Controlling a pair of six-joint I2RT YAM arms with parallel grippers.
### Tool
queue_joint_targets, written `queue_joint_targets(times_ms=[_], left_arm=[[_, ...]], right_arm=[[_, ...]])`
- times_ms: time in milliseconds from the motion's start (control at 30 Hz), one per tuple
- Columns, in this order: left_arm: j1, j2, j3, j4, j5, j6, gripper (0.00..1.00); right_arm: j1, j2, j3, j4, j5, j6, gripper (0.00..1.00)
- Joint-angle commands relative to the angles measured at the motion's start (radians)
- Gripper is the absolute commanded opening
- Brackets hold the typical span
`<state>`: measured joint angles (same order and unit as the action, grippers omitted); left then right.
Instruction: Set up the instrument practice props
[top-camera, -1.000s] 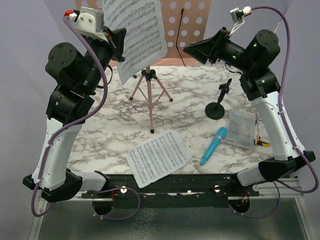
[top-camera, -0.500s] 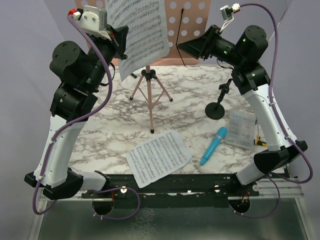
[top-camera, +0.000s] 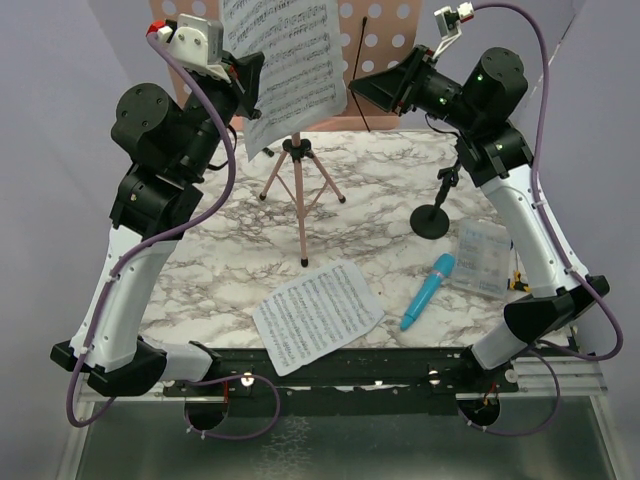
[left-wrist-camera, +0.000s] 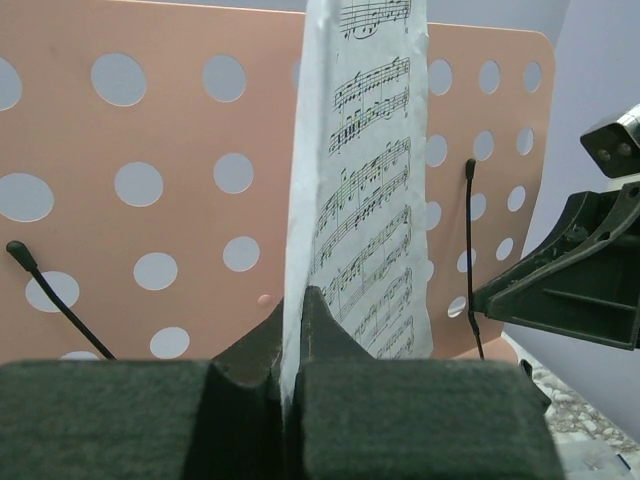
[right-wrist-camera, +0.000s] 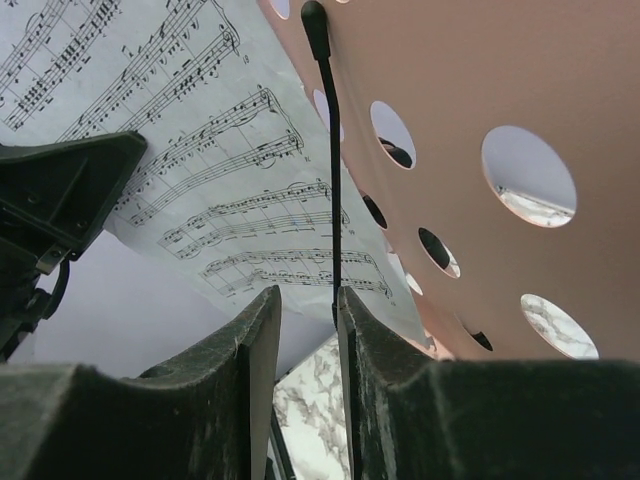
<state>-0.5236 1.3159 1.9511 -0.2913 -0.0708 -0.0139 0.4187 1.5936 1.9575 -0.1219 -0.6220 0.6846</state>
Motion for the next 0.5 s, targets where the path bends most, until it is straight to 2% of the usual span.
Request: queue_joint_targets(times_ms=[0, 367, 467], left_arm=[[0.005, -0.019, -0.002, 0.039, 0.032, 0.009, 0.00], [0.005, -0.021, -0.002, 0.053, 0.050, 0.009, 0.00], [0.005, -0.020, -0.002, 0.059, 0.059, 0.009, 0.00]], right_arm=[[0.013, 0.014, 0.027, 0.008, 0.058, -0.006, 0.33], [0.021, 0.010, 0.032, -0.022, 0.143, -0.038, 0.48], [0.025, 0.025, 0.041, -0.023, 0.136, -0.035, 0.47]])
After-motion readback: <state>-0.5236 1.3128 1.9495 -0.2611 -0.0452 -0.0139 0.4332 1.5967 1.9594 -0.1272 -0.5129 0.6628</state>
